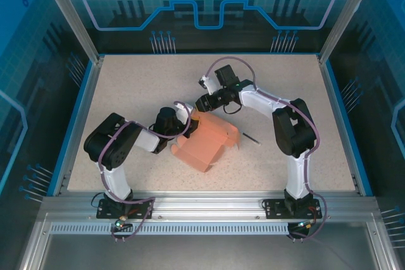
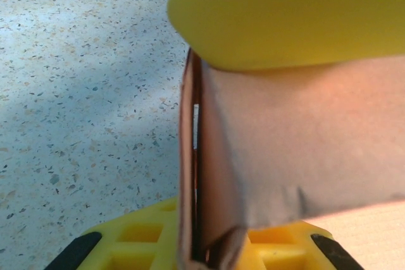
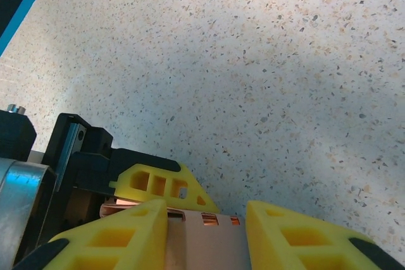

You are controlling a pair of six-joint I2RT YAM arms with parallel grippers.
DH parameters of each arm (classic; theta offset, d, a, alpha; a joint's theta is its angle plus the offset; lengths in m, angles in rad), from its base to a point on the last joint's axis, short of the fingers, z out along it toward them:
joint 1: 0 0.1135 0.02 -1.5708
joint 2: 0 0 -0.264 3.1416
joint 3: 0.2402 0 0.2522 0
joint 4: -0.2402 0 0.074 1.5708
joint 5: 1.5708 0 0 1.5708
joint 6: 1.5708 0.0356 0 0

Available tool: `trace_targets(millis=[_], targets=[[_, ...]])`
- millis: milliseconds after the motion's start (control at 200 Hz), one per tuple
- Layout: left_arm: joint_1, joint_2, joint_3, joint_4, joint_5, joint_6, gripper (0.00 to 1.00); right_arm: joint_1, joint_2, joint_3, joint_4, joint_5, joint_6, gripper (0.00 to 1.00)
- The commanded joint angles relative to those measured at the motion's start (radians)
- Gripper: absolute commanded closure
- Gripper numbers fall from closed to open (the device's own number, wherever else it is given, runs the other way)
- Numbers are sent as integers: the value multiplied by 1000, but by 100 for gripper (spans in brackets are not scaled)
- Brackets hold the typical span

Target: Fold the paper box

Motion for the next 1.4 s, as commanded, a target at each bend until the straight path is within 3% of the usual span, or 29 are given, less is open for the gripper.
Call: trace_targets(millis=[0, 285, 565, 810, 981, 1281, 1396], targets=[[-7, 9, 9, 20, -3, 17, 79, 11, 37, -8, -97, 70, -24, 63], [-8, -13, 11, -1, -39, 12, 91, -15, -14, 19, -106, 47, -18, 60], [-12, -66, 18, -76, -144, -50, 97, -65, -190, -33, -80, 21, 23, 52], [-23, -164, 21, -208, -280, -177, 99, -92, -494, -245, -114, 194, 38, 47], [-39, -224, 45, -343, -381, -239, 100, -27, -624, -344, -158, 276, 102, 40], [-54, -278, 71, -458, -440, -266, 100, 106, -535, -310, -186, 442, 161, 38], [-61, -281, 80, -466, -443, -267, 99, 118, -475, -288, -172, 433, 168, 39]])
